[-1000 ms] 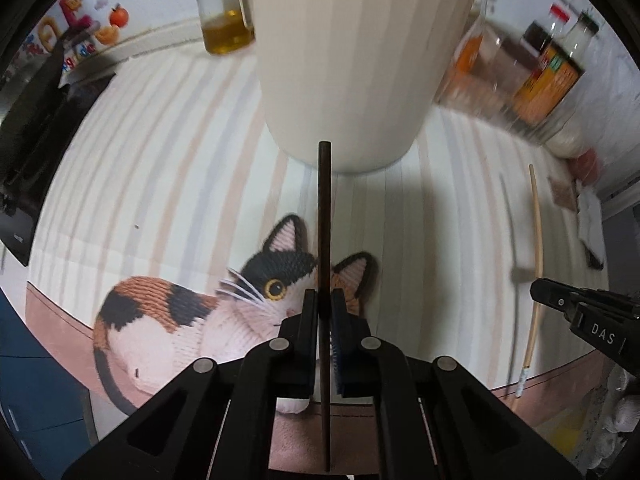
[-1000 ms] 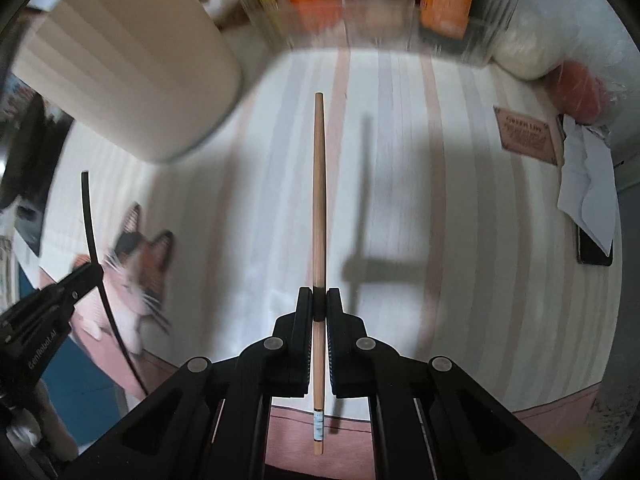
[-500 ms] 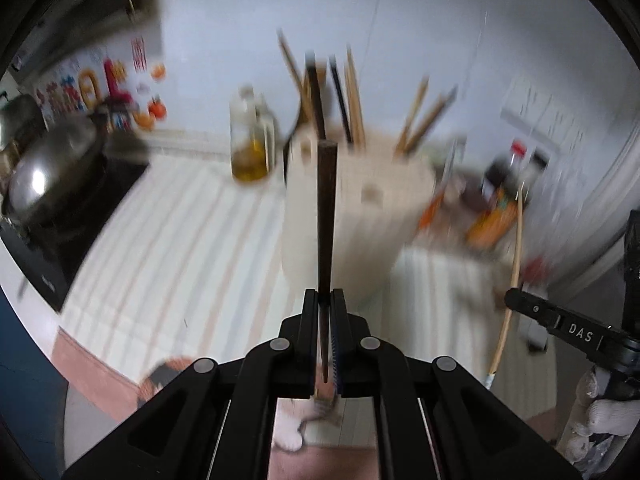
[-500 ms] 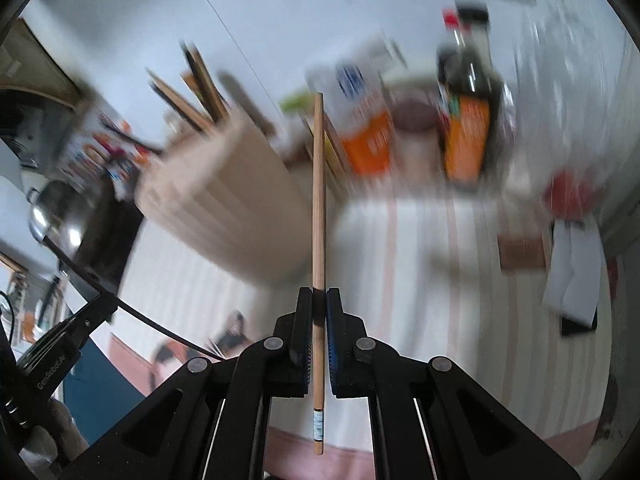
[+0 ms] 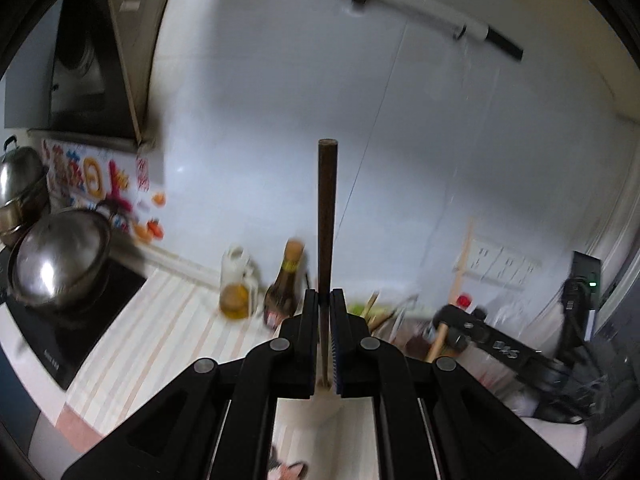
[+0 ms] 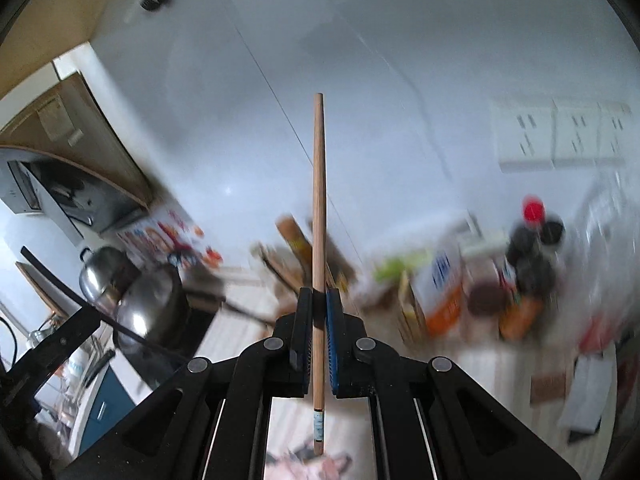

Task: Organize utensils
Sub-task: 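Carry both chopsticks up above the beige holder, then insert both chopsticks into the holder slots and open both tools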

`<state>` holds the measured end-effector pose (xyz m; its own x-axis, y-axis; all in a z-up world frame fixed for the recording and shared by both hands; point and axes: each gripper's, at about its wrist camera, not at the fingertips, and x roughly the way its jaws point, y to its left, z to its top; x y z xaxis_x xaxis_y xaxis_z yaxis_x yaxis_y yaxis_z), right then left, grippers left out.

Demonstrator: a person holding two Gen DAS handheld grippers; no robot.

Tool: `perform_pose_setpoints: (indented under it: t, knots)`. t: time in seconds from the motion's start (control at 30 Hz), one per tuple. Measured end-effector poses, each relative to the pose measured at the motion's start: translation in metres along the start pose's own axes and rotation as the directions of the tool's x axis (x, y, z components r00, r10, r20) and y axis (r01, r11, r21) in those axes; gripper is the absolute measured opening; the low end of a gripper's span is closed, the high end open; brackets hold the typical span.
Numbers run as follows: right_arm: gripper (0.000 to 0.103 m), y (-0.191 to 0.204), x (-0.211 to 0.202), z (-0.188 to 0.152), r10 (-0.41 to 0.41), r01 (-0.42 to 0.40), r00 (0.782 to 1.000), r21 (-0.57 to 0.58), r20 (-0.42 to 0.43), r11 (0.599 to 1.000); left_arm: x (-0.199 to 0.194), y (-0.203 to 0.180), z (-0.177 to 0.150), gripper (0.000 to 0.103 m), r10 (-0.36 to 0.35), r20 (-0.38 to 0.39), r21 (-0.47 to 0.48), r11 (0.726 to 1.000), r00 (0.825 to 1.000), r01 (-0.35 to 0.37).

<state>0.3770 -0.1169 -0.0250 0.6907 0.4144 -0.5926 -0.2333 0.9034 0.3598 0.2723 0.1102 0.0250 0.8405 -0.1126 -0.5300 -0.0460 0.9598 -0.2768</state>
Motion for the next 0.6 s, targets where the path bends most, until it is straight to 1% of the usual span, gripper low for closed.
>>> perform_pose_setpoints:
  t: [0.13, 0.23, 0.33, 0.47, 0.6]
  knots:
    - [0.007, 0.017, 0.015, 0.03, -0.009, 0.011, 0.997, -0.019, 0.081, 1.0, 0.015, -0.007, 0.023, 0.003, -0.015, 0.015, 0.017, 1.0, 1.0, 0.015]
    - [0.007, 0.022, 0.037, 0.044, -0.023, 0.025, 0.993, -0.02, 0.114, 0.999, 0.035, -0.009, 0.032, 0.003, -0.014, -0.007, 0.029, 0.999, 1.0, 0.014]
    - [0.007, 0.022, 0.061, 0.046, -0.045, 0.048, 0.991, -0.026, 0.129, 0.998, 0.065, -0.008, 0.033, 0.003, -0.005, -0.058, 0.04, 0.999, 0.998, 0.007]
    - [0.007, 0.018, 0.091, 0.037, -0.07, 0.077, 0.987, -0.036, 0.146, 0.996, 0.098, -0.004, 0.027, 0.003, 0.012, -0.106, 0.048, 0.999, 0.994, -0.007]
    - [0.007, 0.013, 0.107, 0.022, -0.081, 0.092, 0.98, -0.053, 0.182, 0.994, 0.122, 0.001, 0.019, 0.003, 0.032, -0.145, 0.051, 0.998, 0.989, -0.025]
